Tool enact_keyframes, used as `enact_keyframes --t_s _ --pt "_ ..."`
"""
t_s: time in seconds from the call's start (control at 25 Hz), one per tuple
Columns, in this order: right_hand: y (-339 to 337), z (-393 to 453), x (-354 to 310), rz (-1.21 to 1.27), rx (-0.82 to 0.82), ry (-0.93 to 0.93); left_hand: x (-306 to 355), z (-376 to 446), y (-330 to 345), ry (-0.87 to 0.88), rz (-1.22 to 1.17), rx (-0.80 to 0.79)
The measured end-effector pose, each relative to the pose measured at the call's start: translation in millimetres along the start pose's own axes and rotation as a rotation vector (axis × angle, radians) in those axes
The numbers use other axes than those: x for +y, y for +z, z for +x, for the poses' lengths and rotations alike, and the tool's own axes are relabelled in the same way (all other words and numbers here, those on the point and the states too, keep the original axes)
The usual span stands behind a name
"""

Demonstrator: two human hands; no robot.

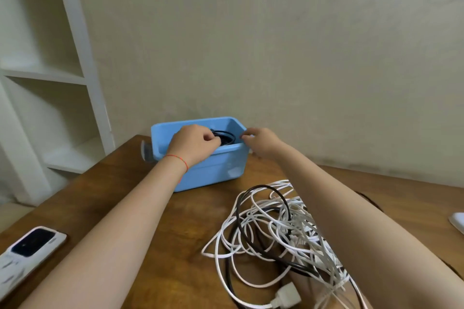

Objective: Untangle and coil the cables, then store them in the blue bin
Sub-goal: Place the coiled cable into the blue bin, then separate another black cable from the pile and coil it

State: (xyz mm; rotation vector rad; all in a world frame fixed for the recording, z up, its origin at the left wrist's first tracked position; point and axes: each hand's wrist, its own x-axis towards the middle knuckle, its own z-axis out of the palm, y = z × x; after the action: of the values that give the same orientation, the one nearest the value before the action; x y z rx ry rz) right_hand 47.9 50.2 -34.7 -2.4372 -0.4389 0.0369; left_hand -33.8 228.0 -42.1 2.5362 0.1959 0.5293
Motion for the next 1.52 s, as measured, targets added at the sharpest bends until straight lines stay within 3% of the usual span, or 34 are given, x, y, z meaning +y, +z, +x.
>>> enact_keyframes --t_s 0.24,0.44,0.52,0.6,0.72,0.76,0.84,0.96,1.12,1.28,1.36,1.44,1.52 --pt "-13 -15 4 -0.264 0.037 0.117 15 -19 21 0.257 -0.011 -0.04" --pt "-63 -65 35 -0.275 0.037 0.099 60 -26 45 0.213 0.271 0.053" --pt "-81 -91 47 -0.244 0.047 0.099 77 -36 46 0.219 0.188 0.077" --pt "-93 -117 59 -0.232 -0.119 0.124 99 -50 42 0.198 0.076 -0.078" --pt "-99 -159 62 -0.324 -0.488 0.099 121 -72 34 0.153 0.342 -0.557" --pt "-98 -172 62 -0.365 -0.55 0.064 125 -81 31 0.153 0.402 -0.609" --pt "-102 -190 67 -0.359 -0.565 0.02 126 -91 26 0.155 0.335 -0.514" --pt "-119 -209 79 -0.299 -0.381 0.02 136 -102 12 0.081 -0.006 -0.29" --pt "-152 -225 84 0.096 0.187 0.007 154 -111 -3 0.046 -0.205 -0.017" --pt "-169 -235 46 0.431 0.307 -0.133 202 -135 1 0.269 -0.36 -0.151" --pt "-179 -236 25 0.622 0.446 -0.244 212 -148 14 0.278 -0.337 -0.284" --pt "-198 -240 14 0.773 0.614 -0.311 200 -155 27 0.215 -0.149 -0.422" --pt "-213 -247 18 0.68 0.671 -0.3 181 -158 34 0.167 0.062 -0.46"
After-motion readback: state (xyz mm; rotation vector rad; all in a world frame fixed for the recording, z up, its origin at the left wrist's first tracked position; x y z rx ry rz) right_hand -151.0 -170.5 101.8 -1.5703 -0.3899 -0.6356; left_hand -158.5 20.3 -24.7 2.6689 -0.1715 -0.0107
